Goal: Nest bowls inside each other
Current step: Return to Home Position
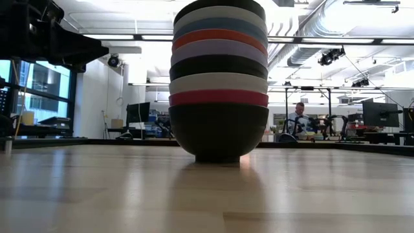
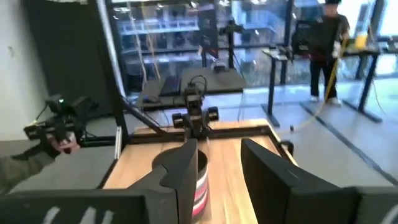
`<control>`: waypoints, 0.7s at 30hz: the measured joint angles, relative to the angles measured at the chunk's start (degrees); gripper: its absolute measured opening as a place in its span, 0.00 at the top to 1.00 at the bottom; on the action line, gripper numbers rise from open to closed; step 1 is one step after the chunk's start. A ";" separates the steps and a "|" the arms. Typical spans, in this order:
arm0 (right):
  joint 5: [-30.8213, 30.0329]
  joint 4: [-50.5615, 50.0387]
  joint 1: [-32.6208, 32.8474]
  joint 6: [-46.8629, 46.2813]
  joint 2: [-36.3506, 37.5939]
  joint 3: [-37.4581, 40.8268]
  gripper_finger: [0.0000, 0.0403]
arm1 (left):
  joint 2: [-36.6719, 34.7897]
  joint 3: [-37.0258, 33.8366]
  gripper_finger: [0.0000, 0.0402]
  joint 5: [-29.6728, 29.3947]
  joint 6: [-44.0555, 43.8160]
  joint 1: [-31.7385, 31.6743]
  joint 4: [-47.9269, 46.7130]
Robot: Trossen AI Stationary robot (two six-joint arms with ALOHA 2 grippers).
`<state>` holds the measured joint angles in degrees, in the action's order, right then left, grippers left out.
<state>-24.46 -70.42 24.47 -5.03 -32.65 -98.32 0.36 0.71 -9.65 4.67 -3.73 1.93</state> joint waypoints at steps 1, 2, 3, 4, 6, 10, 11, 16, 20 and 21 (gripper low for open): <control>0.93 2.11 -0.46 1.08 2.10 3.07 0.72 | 0.00 0.00 0.57 0.00 0.00 0.00 0.00; 1.68 3.92 -0.90 2.30 4.07 6.13 0.72 | 0.00 0.00 0.57 0.00 0.00 0.00 0.00; 2.22 5.87 -1.36 2.73 5.99 9.14 0.72 | 0.00 0.00 0.57 0.00 0.00 0.00 0.00; 2.56 8.41 -1.83 3.06 7.79 11.93 0.72 | 0.00 0.00 0.57 0.00 0.00 0.00 0.00; 3.98 13.61 -2.61 3.76 10.68 17.00 0.72 | 0.00 0.00 0.57 0.00 0.00 0.00 0.00; 10.34 21.22 -4.04 6.35 12.76 24.19 0.72 | 0.00 0.00 0.57 0.01 0.00 0.00 0.00; 10.96 22.73 -4.51 6.37 12.88 25.27 0.72 | 0.00 0.00 0.57 0.02 0.00 0.00 0.00; 11.16 25.85 -6.94 3.97 12.17 29.94 0.72 | 0.00 0.00 0.57 0.04 0.00 0.00 0.01; 11.26 30.19 -8.18 3.51 12.16 34.61 0.72 | 0.00 0.00 0.57 0.08 0.00 0.00 0.02; 11.31 31.32 -8.36 3.52 12.14 36.08 0.72 | 0.00 0.00 0.57 0.09 0.00 0.00 0.01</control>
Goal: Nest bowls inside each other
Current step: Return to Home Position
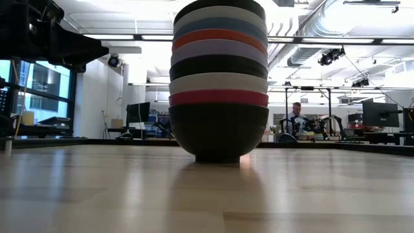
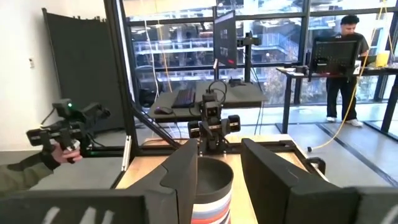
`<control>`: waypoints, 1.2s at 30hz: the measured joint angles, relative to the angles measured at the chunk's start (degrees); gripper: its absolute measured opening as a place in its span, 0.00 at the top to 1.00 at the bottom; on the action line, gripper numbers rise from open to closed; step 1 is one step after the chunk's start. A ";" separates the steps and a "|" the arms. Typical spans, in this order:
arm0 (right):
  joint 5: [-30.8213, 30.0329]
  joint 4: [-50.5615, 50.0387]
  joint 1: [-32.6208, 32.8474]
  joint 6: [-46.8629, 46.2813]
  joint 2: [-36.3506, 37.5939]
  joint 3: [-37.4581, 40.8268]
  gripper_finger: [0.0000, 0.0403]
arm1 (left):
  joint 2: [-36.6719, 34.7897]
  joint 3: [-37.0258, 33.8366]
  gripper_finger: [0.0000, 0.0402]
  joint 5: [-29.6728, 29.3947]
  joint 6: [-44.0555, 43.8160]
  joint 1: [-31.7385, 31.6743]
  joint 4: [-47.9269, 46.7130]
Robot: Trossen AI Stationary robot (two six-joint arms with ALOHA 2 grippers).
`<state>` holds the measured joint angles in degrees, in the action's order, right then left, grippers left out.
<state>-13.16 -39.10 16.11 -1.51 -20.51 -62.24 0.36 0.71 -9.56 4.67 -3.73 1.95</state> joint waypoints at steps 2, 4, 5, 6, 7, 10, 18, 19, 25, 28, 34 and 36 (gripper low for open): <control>0.08 3.41 -0.03 0.03 0.00 3.13 0.72 | 0.00 0.00 0.57 0.02 0.00 0.00 0.01; 0.10 6.82 -0.03 0.40 0.00 6.22 0.72 | 0.00 0.00 0.57 0.02 0.00 0.00 0.01; 0.12 8.37 -0.03 0.95 0.00 7.74 0.72 | 0.00 0.00 0.57 0.02 0.00 0.00 0.01; 0.08 10.00 -0.01 1.79 0.00 9.28 0.72 | 0.00 0.00 0.57 0.02 -0.02 0.00 0.01; -0.09 12.07 -0.01 2.74 0.00 10.85 0.72 | 0.00 0.00 0.57 0.02 0.00 0.00 0.01; -0.30 19.47 -0.01 5.80 0.00 16.36 0.72 | 0.00 0.00 0.57 0.02 -0.01 0.00 0.01; 3.59 52.51 0.03 19.71 -0.02 35.42 0.72 | 0.00 0.00 0.57 0.02 -0.02 0.00 0.01; 3.83 56.40 0.03 20.82 0.00 37.57 0.72 | 0.00 0.00 0.57 0.02 -0.02 0.00 0.01; 3.58 71.00 0.03 23.02 0.02 45.77 0.72 | 0.00 0.00 0.57 0.02 -0.04 0.00 0.01; 3.24 72.28 0.03 22.67 0.01 46.92 0.72 | 0.00 0.00 0.57 0.01 -0.03 0.00 0.01; 1.72 80.19 0.03 17.96 0.00 51.73 0.72 | 0.00 0.00 0.57 0.00 -0.02 0.00 0.01; 0.29 81.80 0.03 15.73 0.00 53.53 0.72 | 0.00 0.00 0.57 0.00 -0.04 0.00 0.01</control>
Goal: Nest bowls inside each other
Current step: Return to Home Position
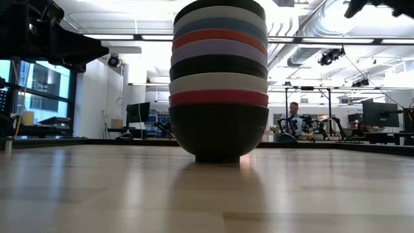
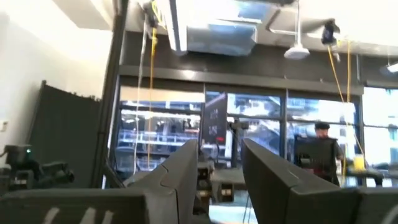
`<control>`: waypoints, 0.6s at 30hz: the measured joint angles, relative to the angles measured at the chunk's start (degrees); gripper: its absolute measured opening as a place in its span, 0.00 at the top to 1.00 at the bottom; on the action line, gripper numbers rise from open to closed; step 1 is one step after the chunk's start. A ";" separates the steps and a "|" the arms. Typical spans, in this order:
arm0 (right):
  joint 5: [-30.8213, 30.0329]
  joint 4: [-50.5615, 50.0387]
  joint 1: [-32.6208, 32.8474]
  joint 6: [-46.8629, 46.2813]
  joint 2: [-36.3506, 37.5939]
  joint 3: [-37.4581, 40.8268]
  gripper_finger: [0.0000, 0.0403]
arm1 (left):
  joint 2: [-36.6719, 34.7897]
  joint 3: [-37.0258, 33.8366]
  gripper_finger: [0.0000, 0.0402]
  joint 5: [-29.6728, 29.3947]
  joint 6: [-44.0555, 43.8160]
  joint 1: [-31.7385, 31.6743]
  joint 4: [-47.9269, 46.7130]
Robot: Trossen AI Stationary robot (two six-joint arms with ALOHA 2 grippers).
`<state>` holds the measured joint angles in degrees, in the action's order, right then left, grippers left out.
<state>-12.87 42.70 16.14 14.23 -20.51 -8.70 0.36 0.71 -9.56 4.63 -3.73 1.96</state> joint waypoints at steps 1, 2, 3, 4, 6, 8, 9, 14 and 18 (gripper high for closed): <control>-0.67 0.20 0.00 -0.84 0.00 0.72 0.72 | 0.00 0.00 0.57 -0.02 0.02 0.00 0.00; -1.17 0.16 0.00 -1.79 0.00 1.25 0.72 | 0.00 0.00 0.57 -0.02 0.02 0.00 -0.02; -1.55 -0.08 0.00 -2.23 0.00 1.65 0.72 | 0.00 0.00 0.57 -0.02 0.02 0.00 -0.01; -1.61 -0.07 0.00 -2.45 0.00 2.10 0.72 | 0.00 0.00 0.57 -0.02 0.01 0.00 0.00; -0.97 -0.11 0.00 -2.44 0.00 3.05 0.72 | 0.00 0.00 0.57 -0.02 0.01 0.00 -0.01; -0.30 0.11 0.00 -1.72 -0.01 4.12 0.72 | 0.00 0.00 0.57 -0.02 0.00 0.00 0.00; -0.17 0.30 0.00 -1.35 -0.02 4.58 0.72 | 0.00 0.00 0.57 -0.02 -0.02 0.00 -0.02; -0.13 3.09 0.00 -0.23 0.00 6.49 0.72 | 0.00 0.00 0.57 -0.02 -0.18 0.00 0.00; -0.16 5.29 0.00 -0.29 -0.01 8.15 0.72 | -0.02 0.00 0.57 -0.04 -0.18 0.00 -0.01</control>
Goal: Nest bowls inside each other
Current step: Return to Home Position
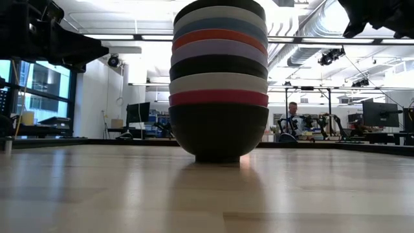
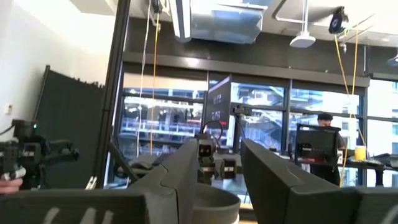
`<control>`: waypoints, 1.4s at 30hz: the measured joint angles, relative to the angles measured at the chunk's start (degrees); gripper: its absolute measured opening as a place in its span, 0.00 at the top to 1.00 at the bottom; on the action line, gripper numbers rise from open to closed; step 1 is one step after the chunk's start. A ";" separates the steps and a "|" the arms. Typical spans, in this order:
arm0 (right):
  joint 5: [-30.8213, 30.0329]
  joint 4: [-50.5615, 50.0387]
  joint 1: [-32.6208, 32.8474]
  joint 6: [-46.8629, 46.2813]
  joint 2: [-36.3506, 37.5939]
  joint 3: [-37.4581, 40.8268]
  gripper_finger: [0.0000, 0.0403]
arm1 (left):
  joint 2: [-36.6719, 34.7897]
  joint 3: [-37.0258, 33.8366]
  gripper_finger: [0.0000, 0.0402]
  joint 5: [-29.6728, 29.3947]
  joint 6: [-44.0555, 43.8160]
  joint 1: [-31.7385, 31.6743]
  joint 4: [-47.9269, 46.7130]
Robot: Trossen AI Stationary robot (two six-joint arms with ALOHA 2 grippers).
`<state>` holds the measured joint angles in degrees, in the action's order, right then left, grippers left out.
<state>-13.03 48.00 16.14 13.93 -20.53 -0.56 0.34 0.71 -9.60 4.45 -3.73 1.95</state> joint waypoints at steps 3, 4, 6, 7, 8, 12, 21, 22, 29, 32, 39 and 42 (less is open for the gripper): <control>-0.01 -1.46 0.00 -0.09 -0.01 0.00 0.72 | 0.00 0.00 0.57 -0.01 0.00 0.00 0.01; -0.01 -1.61 0.00 -0.04 -0.03 0.00 0.72 | 0.00 0.00 0.57 -0.01 0.00 0.00 0.01; -0.03 -1.39 0.00 0.38 -0.03 0.00 0.72 | 0.00 0.00 0.57 -0.01 0.00 0.00 0.01; -0.20 -1.41 0.00 1.09 -0.01 0.02 0.72 | 0.00 0.00 0.57 -0.01 0.00 0.00 0.01; -0.49 -1.44 0.00 1.62 -0.01 0.02 0.72 | 0.00 0.00 0.57 -0.01 0.00 0.01 0.01; -7.16 -2.14 -0.53 5.81 -0.20 0.02 0.72 | 0.00 0.01 0.57 -0.01 0.00 0.00 0.01; -14.89 -3.20 -10.42 9.73 -2.66 0.04 0.72 | 0.00 0.00 0.57 -0.01 0.02 0.00 0.01; -13.91 -3.23 -11.94 8.77 -2.87 0.04 0.72 | 0.01 0.00 0.57 -0.01 0.01 0.00 -0.01; 3.88 -10.39 -20.31 1.14 -3.62 0.07 0.72 | 0.02 0.00 0.57 0.04 -1.27 0.02 0.01; 7.43 -12.80 -22.33 -0.65 -3.62 0.07 0.72 | 0.02 0.00 0.57 0.02 -1.27 0.02 0.01; 21.24 -13.00 -24.22 -3.98 -3.53 0.09 0.72 | 0.02 0.01 0.57 0.04 -1.27 0.01 0.01; 23.16 -15.06 -24.55 -4.98 -3.48 0.09 0.72 | 0.02 0.00 0.57 0.04 -1.27 0.01 0.00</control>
<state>10.14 32.94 -8.40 8.95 -24.01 -0.47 0.36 0.71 -9.56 3.18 -3.72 1.95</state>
